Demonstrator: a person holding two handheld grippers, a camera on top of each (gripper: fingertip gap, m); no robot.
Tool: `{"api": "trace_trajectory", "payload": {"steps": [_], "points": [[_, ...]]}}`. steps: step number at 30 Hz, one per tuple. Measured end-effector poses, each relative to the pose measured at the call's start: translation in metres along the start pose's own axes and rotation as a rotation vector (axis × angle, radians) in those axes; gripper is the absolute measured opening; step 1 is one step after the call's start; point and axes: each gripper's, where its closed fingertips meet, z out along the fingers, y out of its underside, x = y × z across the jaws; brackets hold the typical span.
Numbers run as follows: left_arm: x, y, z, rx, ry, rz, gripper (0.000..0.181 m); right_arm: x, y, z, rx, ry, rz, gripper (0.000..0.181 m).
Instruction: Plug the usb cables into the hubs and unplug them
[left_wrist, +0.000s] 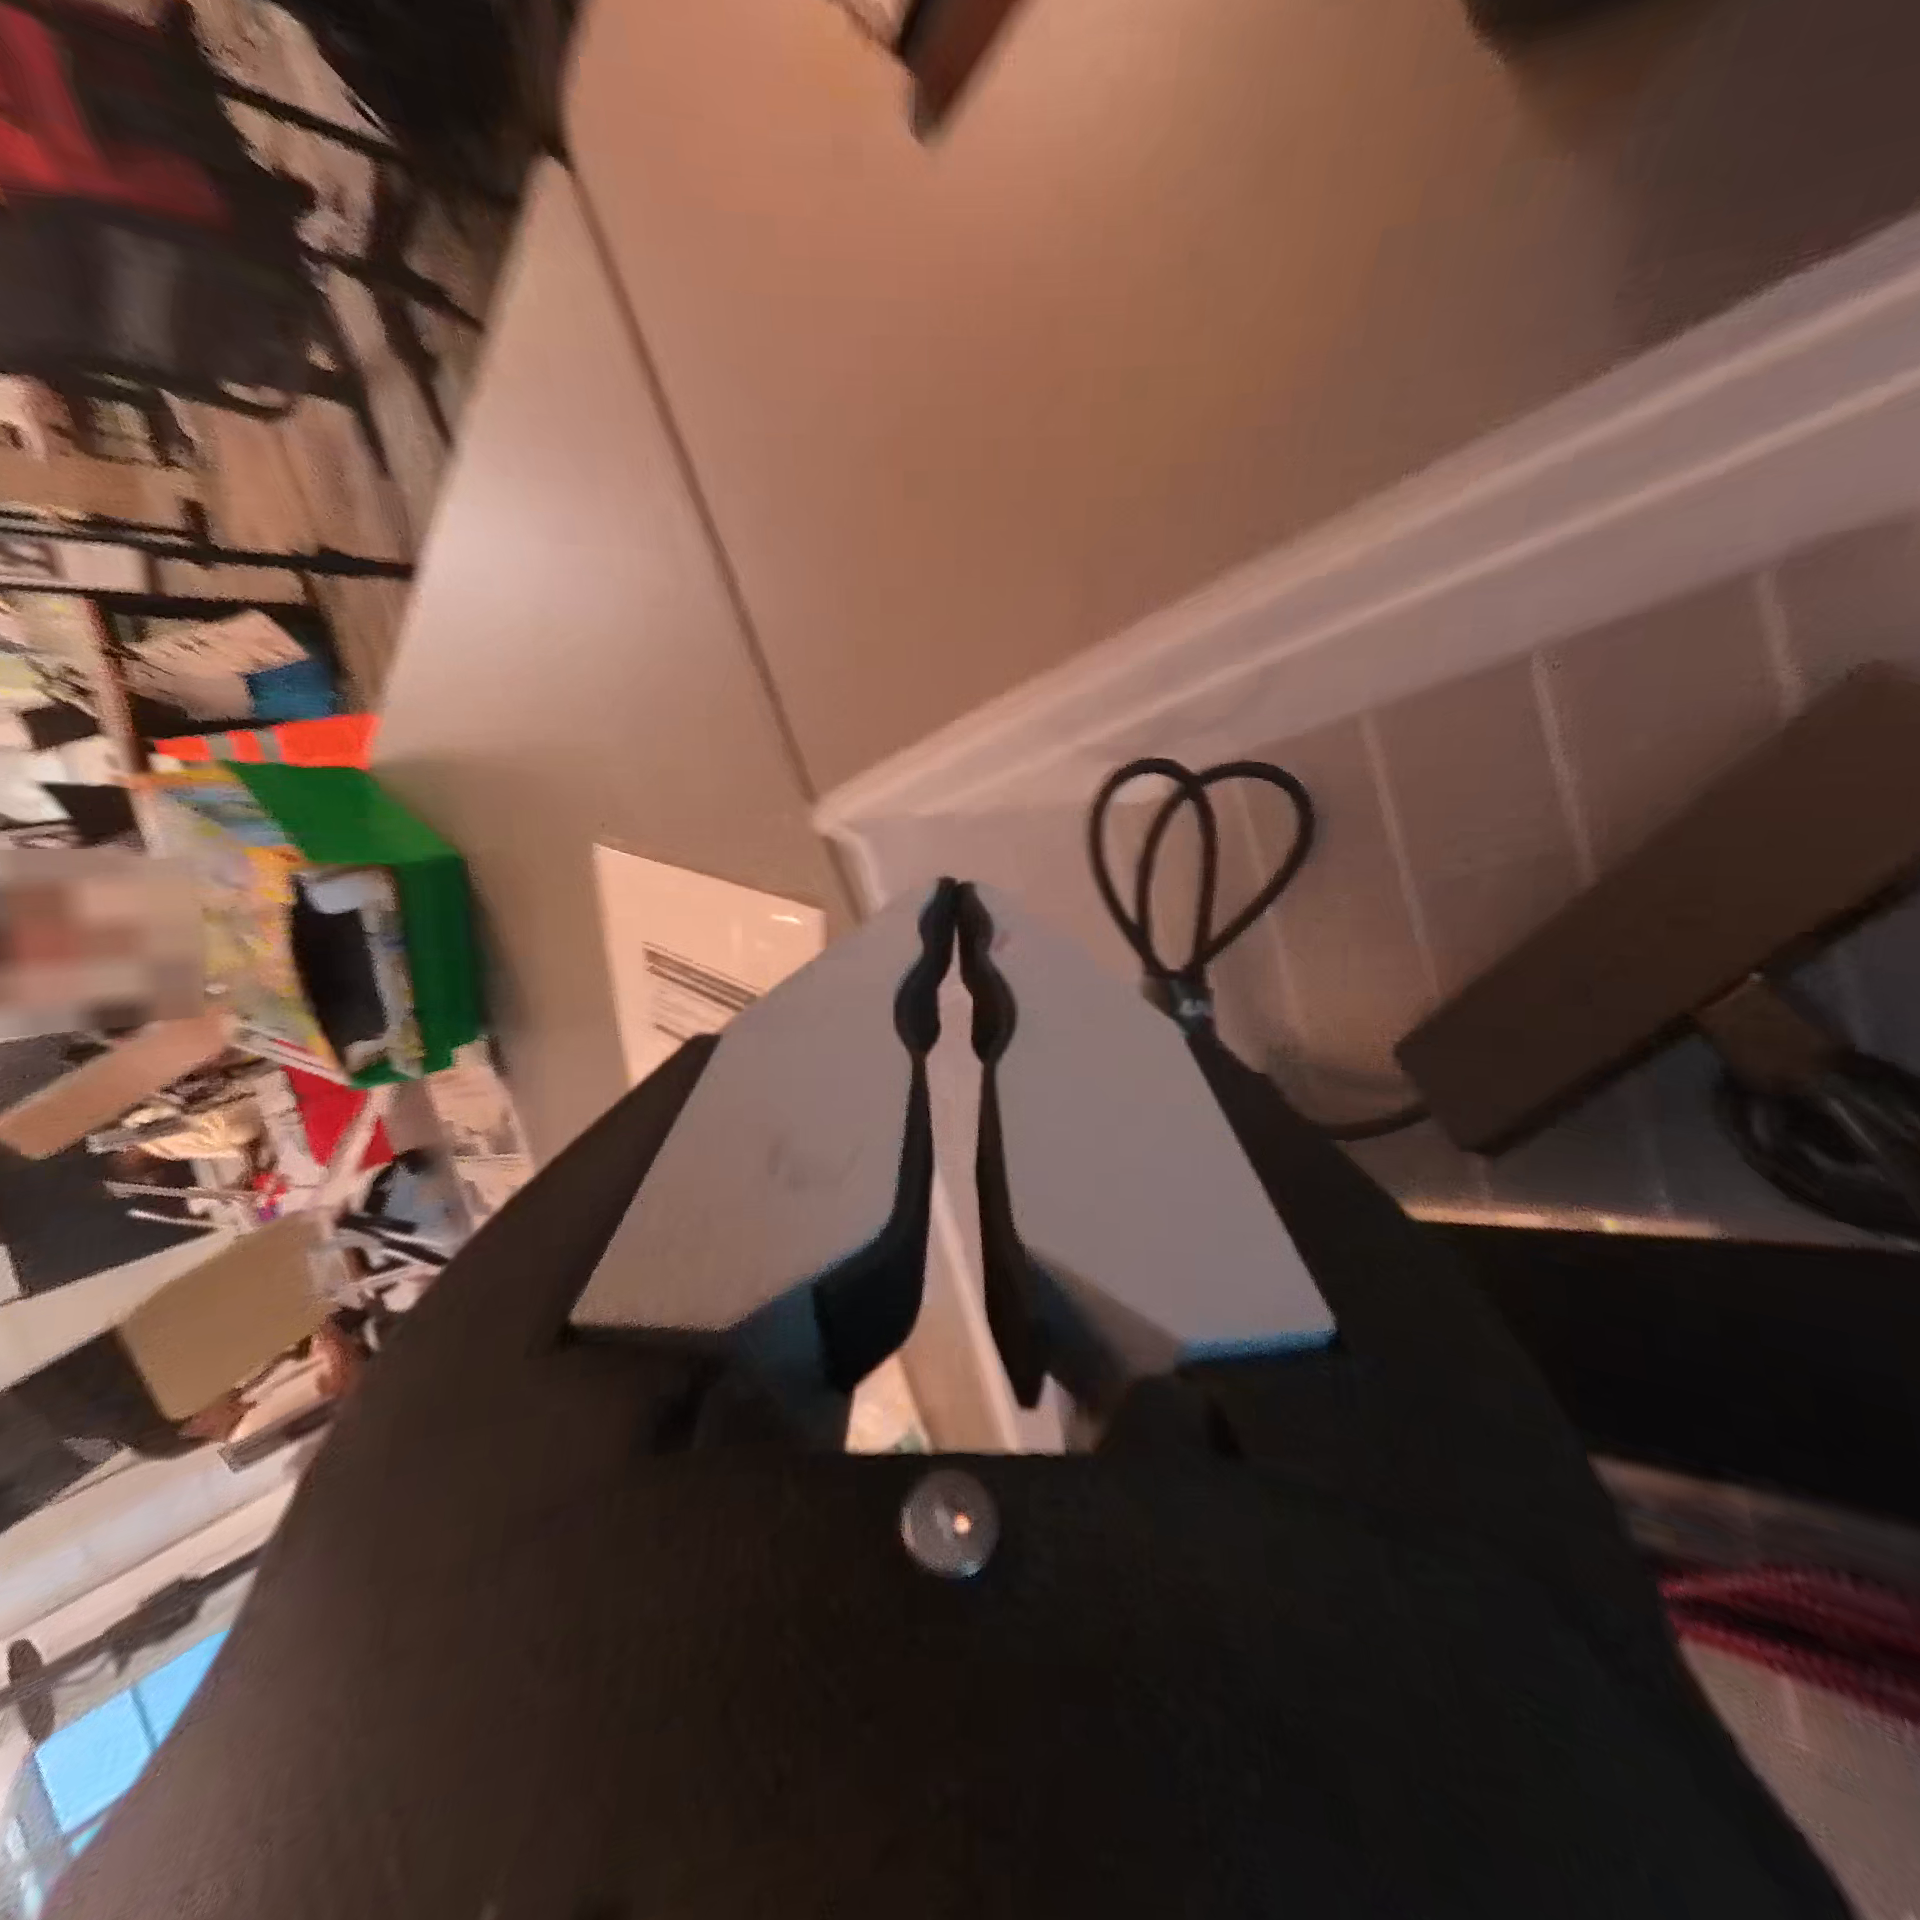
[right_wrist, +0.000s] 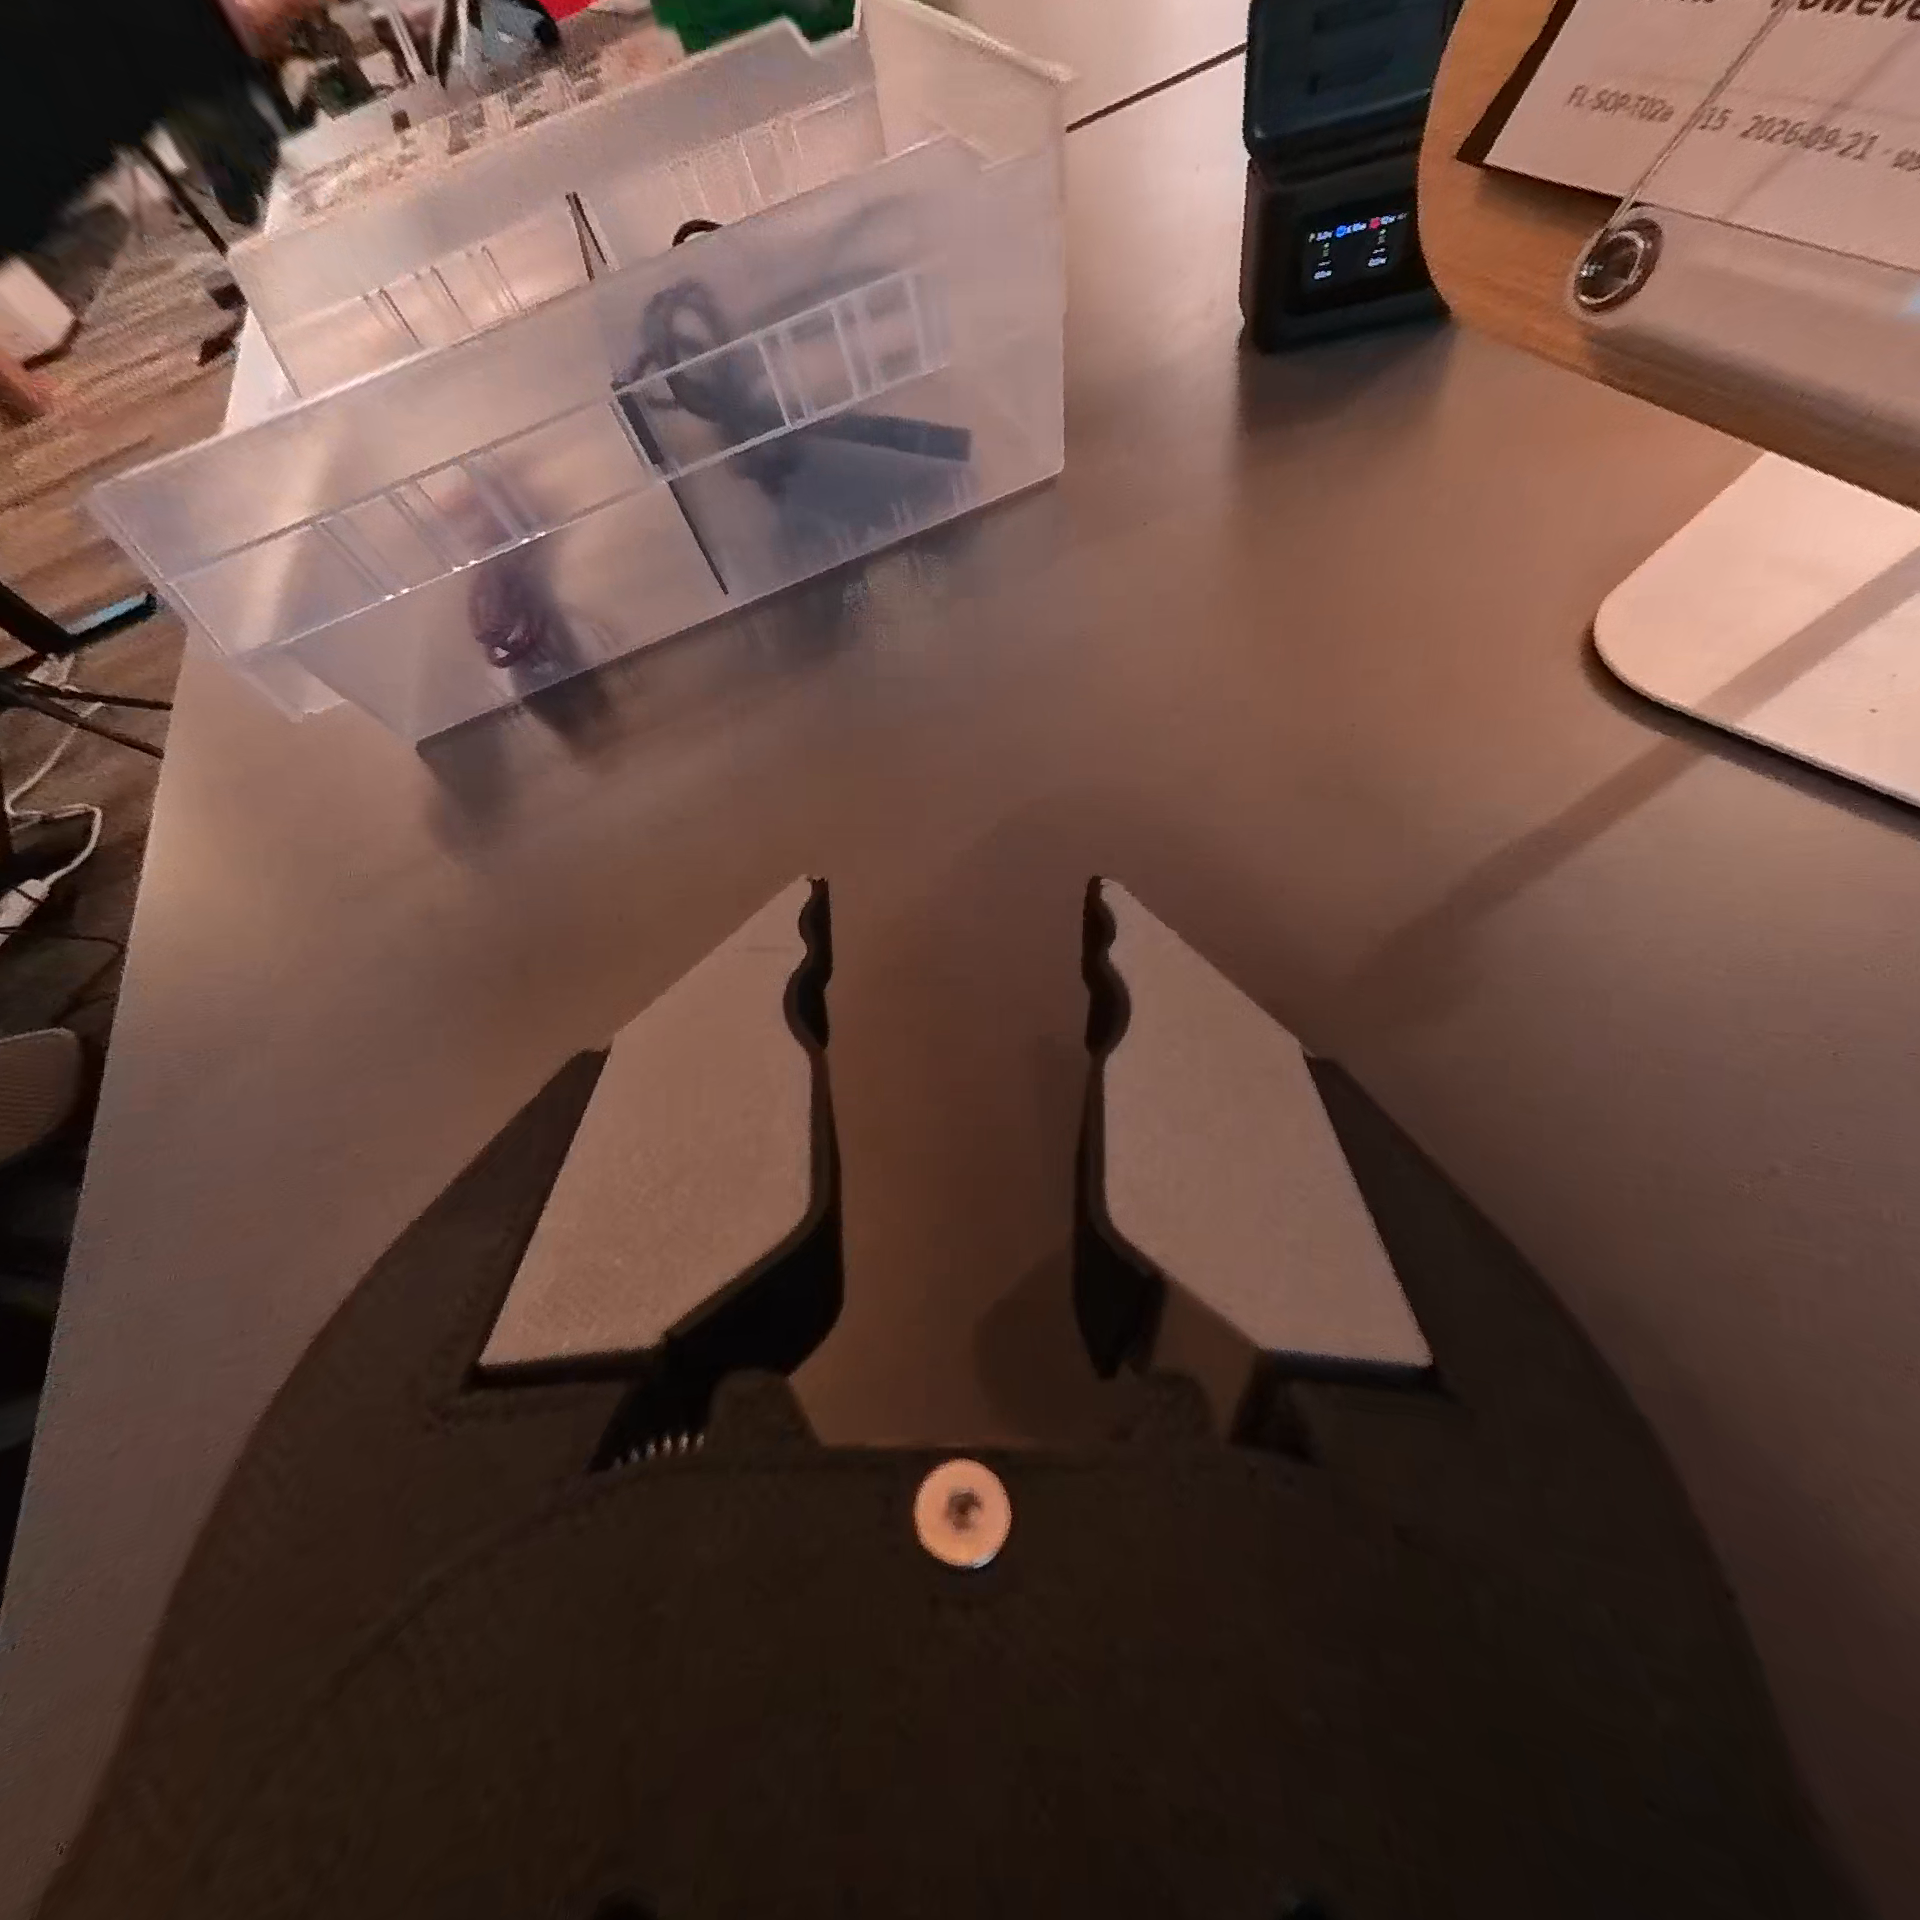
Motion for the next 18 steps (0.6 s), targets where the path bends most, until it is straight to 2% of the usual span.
{"api": "trace_trajectory", "payload": {"steps": [3,6,10,11,12,14,16,18], "points": [[-0.012,-0.017,-0.038,0.066,-0.004,0.003,0.0,-0.001,0.001,0.0,-0.006,-0.003,0.0,0.046],[0.01,-0.017,-0.047,0.036,0.12,-0.024,0.0,-0.003,0.004,0.001,-0.02,-0.012,0.005,0.047],[0.037,-0.005,-0.019,-0.006,0.163,-0.002,0.0,-0.005,0.005,0.0,-0.022,-0.015,0.002,0.047],[0.044,0.001,-0.007,-0.03,0.171,-0.007,0.038,-0.006,0.005,-0.001,-0.021,-0.015,0.001,0.047],[0.049,0.009,0.005,-0.069,0.182,-0.03,0.06,-0.006,0.005,-0.001,-0.019,-0.015,-0.001,0.047],[0.059,0.02,0.023,-0.108,0.216,-0.076,0.056,-0.007,0.005,0.0,-0.02,-0.017,-0.004,0.046],[0.059,0.021,0.035,-0.088,0.205,-0.093,0.043,-0.007,0.005,0.002,-0.029,-0.024,-0.003,0.046],[0.059,0.026,0.045,-0.113,0.196,-0.09,0.042,-0.009,0.006,0.004,-0.041,-0.033,-0.004,0.046]]}}
